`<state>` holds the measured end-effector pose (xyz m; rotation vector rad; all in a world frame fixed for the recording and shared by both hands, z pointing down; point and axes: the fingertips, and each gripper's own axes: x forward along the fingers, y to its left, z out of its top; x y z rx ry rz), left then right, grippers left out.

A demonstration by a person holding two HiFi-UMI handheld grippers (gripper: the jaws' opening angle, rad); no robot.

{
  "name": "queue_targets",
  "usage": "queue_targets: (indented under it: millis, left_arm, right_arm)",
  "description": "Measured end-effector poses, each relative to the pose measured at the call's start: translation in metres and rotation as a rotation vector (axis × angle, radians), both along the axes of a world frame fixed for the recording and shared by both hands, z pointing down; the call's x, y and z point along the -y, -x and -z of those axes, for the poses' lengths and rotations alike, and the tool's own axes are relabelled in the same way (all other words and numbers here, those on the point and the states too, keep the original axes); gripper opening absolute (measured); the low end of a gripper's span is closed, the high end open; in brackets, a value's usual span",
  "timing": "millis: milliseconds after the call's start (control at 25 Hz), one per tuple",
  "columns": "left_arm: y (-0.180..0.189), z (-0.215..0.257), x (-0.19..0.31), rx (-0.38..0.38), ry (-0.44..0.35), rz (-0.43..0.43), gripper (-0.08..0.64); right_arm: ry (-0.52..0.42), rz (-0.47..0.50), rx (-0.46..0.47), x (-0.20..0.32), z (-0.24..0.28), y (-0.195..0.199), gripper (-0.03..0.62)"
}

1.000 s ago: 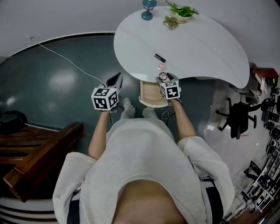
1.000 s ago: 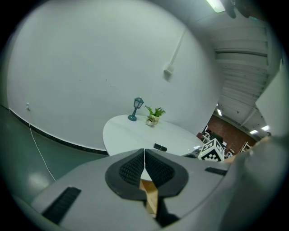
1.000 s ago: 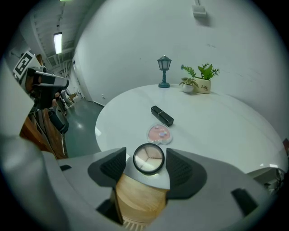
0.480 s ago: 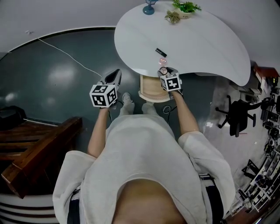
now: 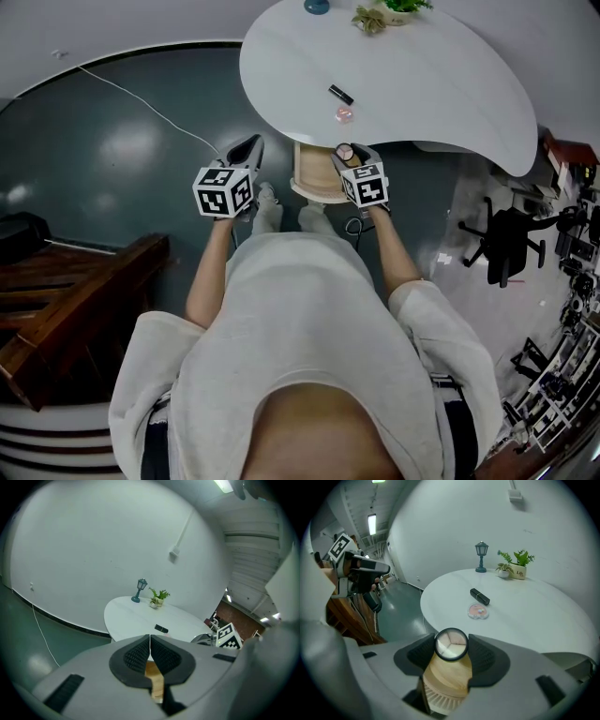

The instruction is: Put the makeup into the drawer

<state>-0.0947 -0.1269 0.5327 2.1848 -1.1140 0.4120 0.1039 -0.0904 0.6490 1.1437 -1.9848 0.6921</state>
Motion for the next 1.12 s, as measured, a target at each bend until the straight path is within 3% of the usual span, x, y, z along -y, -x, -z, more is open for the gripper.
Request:
queue_targets:
  millis: [120, 240, 760, 920, 1120]
  left_arm:
    - [-0.006, -0.001, -0.002, -0.002, 0.002, -0.006, 0.012]
    - [-0.009, -0.003, -0.007, -0.001, 0.007, -0.007, 0.012]
    - [-0.003, -0.021, -0.036, 0.023, 0.055, 0.024, 0.012]
    - [0.0, -0.03, -0.041, 0.035, 0.076, 0.035, 0.012]
    - [0.004, -0.043, -0.044, 0.042, 0.106, 0.058, 0.012]
  right_arm:
    - [0.007, 0.066, -0.002, -0.02, -0.003, 0.009, 0.222]
    - [0.022, 0.2, -0.045, -0.037, -0.011, 0.021, 0.222]
    - [0.049, 0.989, -0.448, -0.073, -0.078, 0.044, 0.222]
    - [0.037, 1.118, -0.506, -0.072, -0.098, 0.049, 0.222]
    - [0.079, 1.169, -0.48, -0.075, -0.128, 0.056, 0.224]
